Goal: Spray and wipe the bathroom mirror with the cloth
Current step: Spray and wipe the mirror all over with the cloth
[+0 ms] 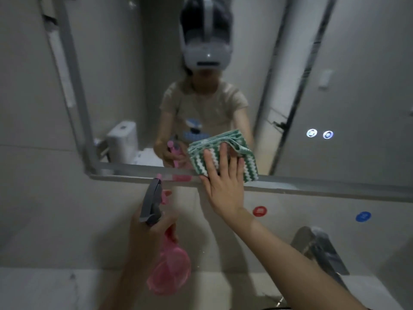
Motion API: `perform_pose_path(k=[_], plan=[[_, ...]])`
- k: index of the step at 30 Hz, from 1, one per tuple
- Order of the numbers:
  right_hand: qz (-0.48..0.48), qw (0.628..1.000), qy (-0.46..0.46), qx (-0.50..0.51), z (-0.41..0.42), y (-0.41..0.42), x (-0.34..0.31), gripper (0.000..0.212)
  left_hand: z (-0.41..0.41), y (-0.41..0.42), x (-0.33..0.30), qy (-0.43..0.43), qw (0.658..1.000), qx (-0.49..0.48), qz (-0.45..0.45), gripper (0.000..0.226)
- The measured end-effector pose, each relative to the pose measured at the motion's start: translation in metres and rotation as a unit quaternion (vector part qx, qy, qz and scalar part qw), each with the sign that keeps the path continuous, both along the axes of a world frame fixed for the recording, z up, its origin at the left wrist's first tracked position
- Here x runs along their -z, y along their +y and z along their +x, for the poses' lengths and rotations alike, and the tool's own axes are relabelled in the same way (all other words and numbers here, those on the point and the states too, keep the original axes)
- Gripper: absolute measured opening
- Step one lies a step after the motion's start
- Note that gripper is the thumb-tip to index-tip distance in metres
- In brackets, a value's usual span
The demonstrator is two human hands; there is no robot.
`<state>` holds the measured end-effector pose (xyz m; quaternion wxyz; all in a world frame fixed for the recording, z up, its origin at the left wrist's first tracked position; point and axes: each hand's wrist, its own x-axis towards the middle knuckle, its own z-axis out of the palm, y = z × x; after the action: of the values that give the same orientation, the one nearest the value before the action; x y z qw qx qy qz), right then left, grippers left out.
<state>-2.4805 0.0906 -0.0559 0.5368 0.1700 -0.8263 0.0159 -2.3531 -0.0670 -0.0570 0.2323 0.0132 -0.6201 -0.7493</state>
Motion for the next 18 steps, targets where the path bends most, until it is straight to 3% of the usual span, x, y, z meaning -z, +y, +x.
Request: perform_pose_path(k=[3,6,9,11,15,18], plan=[[0.041,0.999,0.006,-0.017,0.001,-0.062,-0.005,0.062,0.012,-0.043,0.000,0.015,0.998,-0.054,0.031,0.024],[0.086,0.996,0.000,-0.037,0.002,-0.117,-0.008,0.061,0.024,-0.086,0.001,0.040,0.994,-0.092,0.039,0.050],[0.116,0.992,0.002,-0.043,0.002,-0.164,-0.008,0.057,0.041,-0.116,0.003,0.060,0.988,-0.135,0.043,0.041],[0.120,0.992,0.003,-0.045,0.003,-0.188,-0.007,0.056,0.049,-0.131,0.007,0.044,0.985,-0.162,0.042,0.057],[0.125,0.991,0.012,-0.043,0.002,-0.209,-0.007,0.057,0.059,-0.146,0.015,0.016,0.983,-0.172,0.063,0.058],[0.131,0.990,0.011,-0.050,0.002,-0.206,-0.010,0.057,0.058,-0.140,0.013,0.057,0.981,-0.177,0.052,0.065]])
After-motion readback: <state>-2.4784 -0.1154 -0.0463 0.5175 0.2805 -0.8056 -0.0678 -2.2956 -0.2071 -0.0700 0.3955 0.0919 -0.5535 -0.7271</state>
